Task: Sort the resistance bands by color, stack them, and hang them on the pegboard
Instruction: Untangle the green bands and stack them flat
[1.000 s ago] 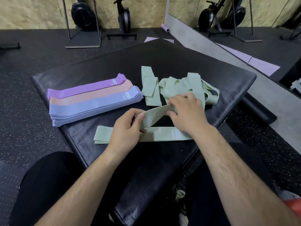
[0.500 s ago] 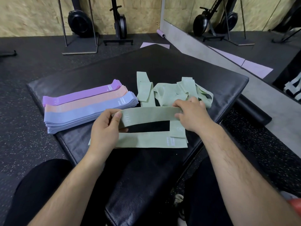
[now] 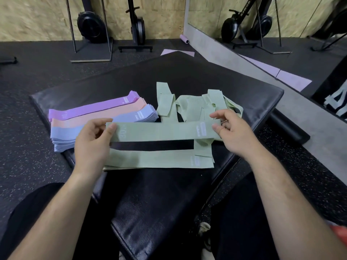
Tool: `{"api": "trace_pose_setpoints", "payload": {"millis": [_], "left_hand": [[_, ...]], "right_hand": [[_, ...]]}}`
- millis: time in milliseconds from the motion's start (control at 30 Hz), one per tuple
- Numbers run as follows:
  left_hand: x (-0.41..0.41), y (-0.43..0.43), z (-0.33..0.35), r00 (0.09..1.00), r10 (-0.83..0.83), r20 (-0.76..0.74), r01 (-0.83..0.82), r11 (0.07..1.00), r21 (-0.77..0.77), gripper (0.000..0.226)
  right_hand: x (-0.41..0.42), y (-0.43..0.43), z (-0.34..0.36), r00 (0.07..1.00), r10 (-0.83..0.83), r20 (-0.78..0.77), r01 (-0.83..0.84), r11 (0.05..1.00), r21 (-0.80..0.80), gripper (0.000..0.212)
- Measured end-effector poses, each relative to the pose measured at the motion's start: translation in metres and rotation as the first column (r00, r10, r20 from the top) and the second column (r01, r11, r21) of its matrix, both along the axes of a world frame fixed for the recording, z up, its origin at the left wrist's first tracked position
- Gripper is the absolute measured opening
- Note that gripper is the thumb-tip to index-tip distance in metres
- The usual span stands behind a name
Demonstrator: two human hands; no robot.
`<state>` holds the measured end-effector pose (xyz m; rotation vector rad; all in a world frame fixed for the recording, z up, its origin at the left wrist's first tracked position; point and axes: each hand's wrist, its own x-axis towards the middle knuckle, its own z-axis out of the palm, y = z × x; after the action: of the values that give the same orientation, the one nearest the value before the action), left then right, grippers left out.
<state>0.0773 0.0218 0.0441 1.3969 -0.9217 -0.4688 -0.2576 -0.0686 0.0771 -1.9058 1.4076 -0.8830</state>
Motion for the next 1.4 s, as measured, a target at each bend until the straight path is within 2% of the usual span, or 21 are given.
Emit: {"api": "trace_pose_setpoints", "payload": {"millis": [133, 267, 533, 633, 667, 733, 800, 867, 967, 1100, 1267, 1400], "left_hand": [[0.011, 0.009, -0.002, 0.997, 0.042, 0.059, -0.047, 0.996, 0.07, 0.01], [0.02, 0.02, -0.009, 0.974, 0.011, 0.224, -0.056, 0.979, 0.195, 0.013], [0.024, 0.033, -0.028, 0.852, -0.058, 0.521, -0.13, 0.939, 0.318, 0.018], [0.023, 0.033, -0.033, 0.827, -0.08, 0.556, -0.129, 0.936, 0.327, 0.024], [0.021, 0.034, -0.034, 0.796, -0.066, 0.601, -0.147, 0.943, 0.298, 0.026], [0.013, 0.035, -0.034, 0.655, -0.04, 0.755, -0.175, 0.963, 0.203, 0.028], [-0.005, 0.035, -0.033, 0.561, -0.073, 0.824, -0.099, 0.983, 0.155, 0.032], [-0.03, 0.031, -0.033, 0.538, -0.217, 0.814, 0.087, 0.975, 0.203, 0.036], [-0.064, 0.024, -0.04, 0.441, -0.427, 0.79, 0.311, 0.898, 0.312, 0.047], [-0.083, 0.009, -0.044, 0.369, -0.482, 0.795, 0.335, 0.867, 0.37, 0.052], [-0.091, -0.001, -0.043, 0.389, -0.459, 0.799, 0.317, 0.881, 0.352, 0.042], [-0.094, -0.005, -0.045, 0.402, -0.437, 0.804, 0.3, 0.893, 0.335, 0.043]], "right_hand": [[-0.007, 0.016, 0.005, 0.998, 0.047, 0.046, -0.051, 0.995, 0.082, 0.023], [-0.008, 0.03, 0.003, 0.993, 0.116, 0.006, -0.116, 0.983, 0.143, 0.02], [0.0, 0.037, -0.011, 0.965, 0.194, -0.179, -0.171, 0.976, 0.132, 0.02], [0.002, 0.034, -0.015, 0.931, 0.211, -0.299, -0.19, 0.977, 0.098, 0.017], [0.002, 0.034, -0.016, 0.922, 0.206, -0.329, -0.192, 0.979, 0.075, 0.013], [0.0, 0.031, -0.016, 0.922, 0.17, -0.348, -0.179, 0.984, 0.008, 0.007], [-0.002, 0.027, -0.016, 0.927, 0.137, -0.35, -0.157, 0.987, -0.029, 0.013], [-0.006, 0.023, -0.017, 0.926, 0.126, -0.357, -0.14, 0.99, -0.014, 0.018], [-0.012, 0.019, -0.02, 0.907, 0.161, -0.388, -0.151, 0.987, 0.054, 0.029], [-0.01, 0.013, -0.025, 0.906, 0.177, -0.384, -0.159, 0.984, 0.078, 0.025], [-0.01, 0.008, -0.025, 0.922, 0.093, -0.375, -0.109, 0.994, -0.022, 0.012], [-0.014, 0.006, -0.026, 0.946, 0.061, -0.318, -0.061, 0.998, 0.009, 0.011]]}}
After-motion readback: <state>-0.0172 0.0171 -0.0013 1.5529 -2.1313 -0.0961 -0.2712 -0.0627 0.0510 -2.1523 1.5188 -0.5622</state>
